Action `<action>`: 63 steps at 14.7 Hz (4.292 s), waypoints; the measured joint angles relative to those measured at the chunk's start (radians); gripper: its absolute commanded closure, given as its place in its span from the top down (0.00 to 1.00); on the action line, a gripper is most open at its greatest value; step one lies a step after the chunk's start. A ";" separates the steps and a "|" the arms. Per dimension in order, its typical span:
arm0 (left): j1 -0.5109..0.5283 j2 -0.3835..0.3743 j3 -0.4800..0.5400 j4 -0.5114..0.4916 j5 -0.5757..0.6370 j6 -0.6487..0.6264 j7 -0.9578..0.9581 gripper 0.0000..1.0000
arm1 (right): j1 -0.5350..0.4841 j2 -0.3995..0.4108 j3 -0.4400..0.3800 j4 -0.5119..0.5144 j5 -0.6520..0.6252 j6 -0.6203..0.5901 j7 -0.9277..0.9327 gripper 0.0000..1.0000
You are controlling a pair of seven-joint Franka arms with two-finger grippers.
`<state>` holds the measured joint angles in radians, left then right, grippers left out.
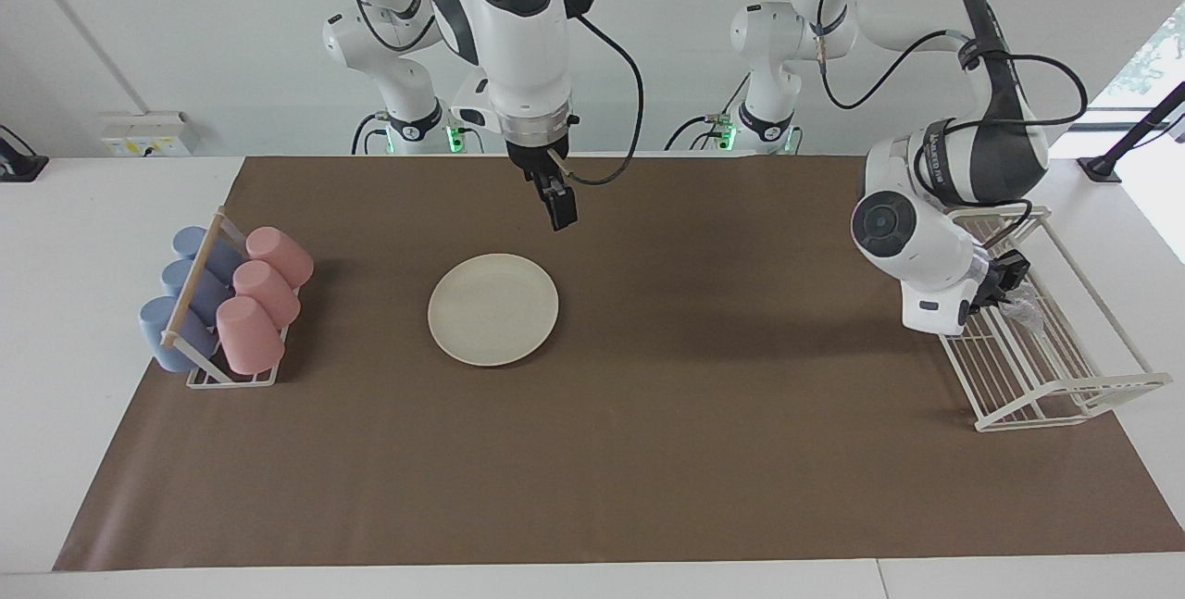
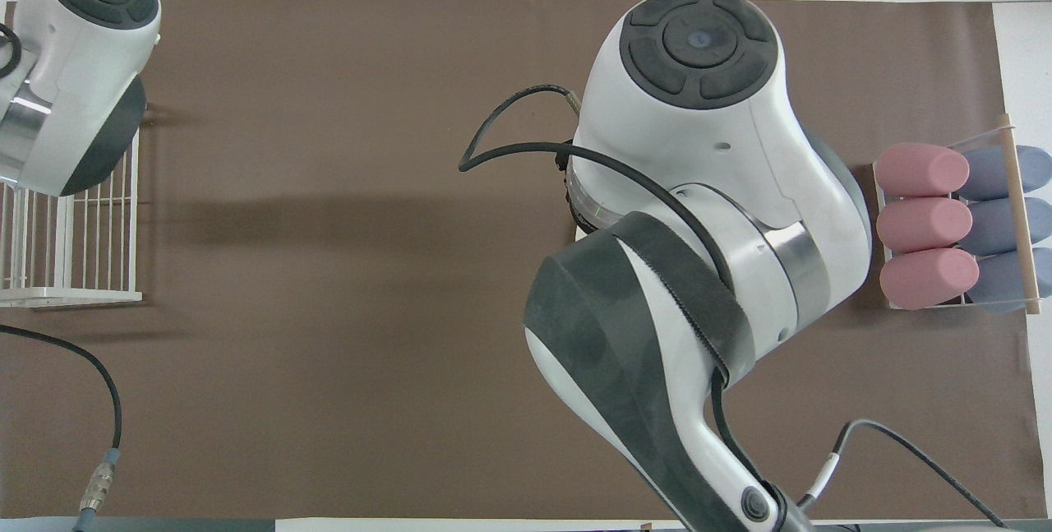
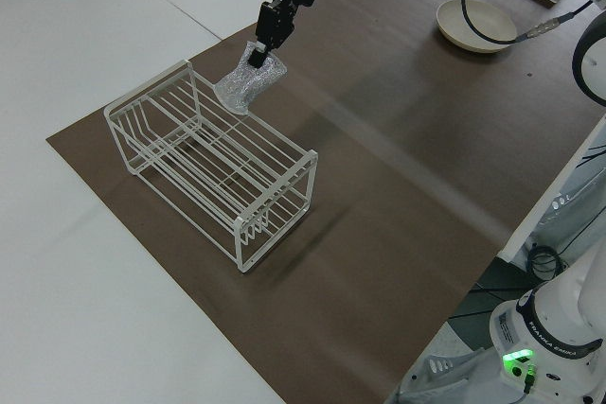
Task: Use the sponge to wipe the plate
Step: 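Grasp the clear scrubber in the rack with the left gripper, then extend the scrubber with the left gripper while the right gripper approaches, then grasp the scrubber with the right gripper while the left gripper releases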
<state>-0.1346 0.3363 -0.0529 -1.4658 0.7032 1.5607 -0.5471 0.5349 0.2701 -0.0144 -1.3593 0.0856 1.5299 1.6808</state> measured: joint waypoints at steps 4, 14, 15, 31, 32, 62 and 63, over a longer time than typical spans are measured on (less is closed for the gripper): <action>-0.002 -0.017 -0.001 0.097 -0.261 -0.066 0.004 0.00 | 0.000 -0.004 0.000 -0.005 0.000 0.000 -0.001 1.00; 0.183 -0.143 0.016 0.114 -1.168 -0.110 0.021 0.00 | 0.007 -0.010 0.000 -0.006 0.000 0.047 0.072 1.00; 0.197 -0.154 0.016 0.091 -1.252 -0.108 0.024 0.00 | 0.009 -0.010 0.000 -0.007 0.000 0.074 0.109 1.00; 0.159 -0.479 -0.002 -0.742 -2.009 0.180 0.585 0.00 | 0.131 -0.006 0.001 -0.052 0.012 0.240 0.495 0.99; 0.135 -0.486 -0.003 -0.774 -2.053 0.199 0.616 0.00 | 0.147 0.001 0.001 -0.049 0.012 0.246 0.535 0.99; 0.051 -0.506 -0.005 -0.928 -2.244 0.213 0.823 0.93 | 0.228 -0.007 0.001 -0.166 0.011 0.421 0.457 0.00; 0.051 -0.507 -0.005 -0.929 -2.244 0.213 0.824 1.00 | 0.227 -0.016 0.000 -0.179 0.011 0.419 0.446 0.00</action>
<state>-0.0836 -0.1705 -0.0576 -2.3944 -1.5413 1.7734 0.2766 0.7615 0.2544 -0.0149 -1.5382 0.0963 1.9490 2.1264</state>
